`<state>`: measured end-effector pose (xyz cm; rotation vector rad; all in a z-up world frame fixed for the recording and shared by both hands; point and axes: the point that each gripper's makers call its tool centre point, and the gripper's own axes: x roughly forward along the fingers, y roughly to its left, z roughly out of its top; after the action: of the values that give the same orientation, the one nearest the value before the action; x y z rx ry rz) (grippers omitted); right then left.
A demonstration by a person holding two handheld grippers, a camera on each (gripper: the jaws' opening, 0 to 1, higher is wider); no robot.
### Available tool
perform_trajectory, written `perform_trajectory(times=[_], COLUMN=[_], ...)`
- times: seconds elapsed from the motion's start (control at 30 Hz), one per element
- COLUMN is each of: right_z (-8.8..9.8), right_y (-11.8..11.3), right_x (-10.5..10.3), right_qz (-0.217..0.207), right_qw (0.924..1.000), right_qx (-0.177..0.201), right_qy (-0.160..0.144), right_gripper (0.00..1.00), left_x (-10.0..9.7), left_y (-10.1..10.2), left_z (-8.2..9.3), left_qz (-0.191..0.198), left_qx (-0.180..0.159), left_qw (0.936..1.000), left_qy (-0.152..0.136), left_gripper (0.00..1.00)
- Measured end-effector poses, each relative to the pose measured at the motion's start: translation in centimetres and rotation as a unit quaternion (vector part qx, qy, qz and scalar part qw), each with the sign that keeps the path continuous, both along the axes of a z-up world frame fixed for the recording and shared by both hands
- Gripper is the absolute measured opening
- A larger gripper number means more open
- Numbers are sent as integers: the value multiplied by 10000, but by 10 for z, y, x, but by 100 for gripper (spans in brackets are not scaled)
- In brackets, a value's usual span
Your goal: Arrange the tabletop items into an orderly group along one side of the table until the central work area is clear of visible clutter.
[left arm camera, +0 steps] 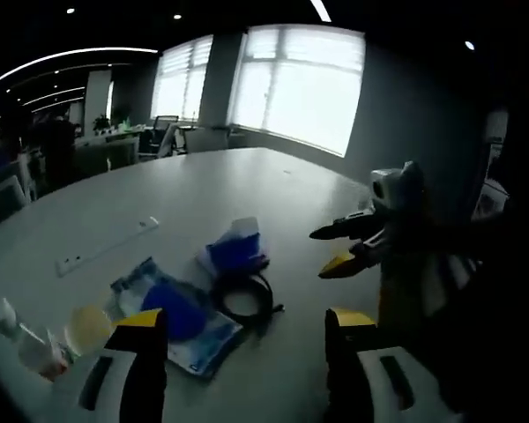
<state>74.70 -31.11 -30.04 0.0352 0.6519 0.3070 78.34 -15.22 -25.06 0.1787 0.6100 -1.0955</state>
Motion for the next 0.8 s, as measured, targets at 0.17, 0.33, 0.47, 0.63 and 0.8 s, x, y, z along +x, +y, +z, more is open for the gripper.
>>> perform_trajectory(times=[0.17,0.33,0.47,0.63,0.8], right_z=[-9,-15,-21,-29,-37], right_y=[2,4,3,2,6], right_x=[3,7,11,15,20], right_qz=[-50,-117,-201,-286,-327], right_qw=[9999,9996,9991,9983,9973], right_qx=[109,175,199,233,275], right_qy=[117,211,309,440,604], right_gripper=[56,51,45,41,35], left_x=[11,22,29,34,46], left_y=[-12,-23,-33,-46,-55], left_z=[-8,-14,-25,-35,-57], left_qz=[-163,-240,-364,-520,-615], left_qx=[33,119,264,459,643], left_qw=[9999,9996,9990,9975,9957], left_qy=[29,36,72,113,274], left_gripper=[62,56,53,50,46])
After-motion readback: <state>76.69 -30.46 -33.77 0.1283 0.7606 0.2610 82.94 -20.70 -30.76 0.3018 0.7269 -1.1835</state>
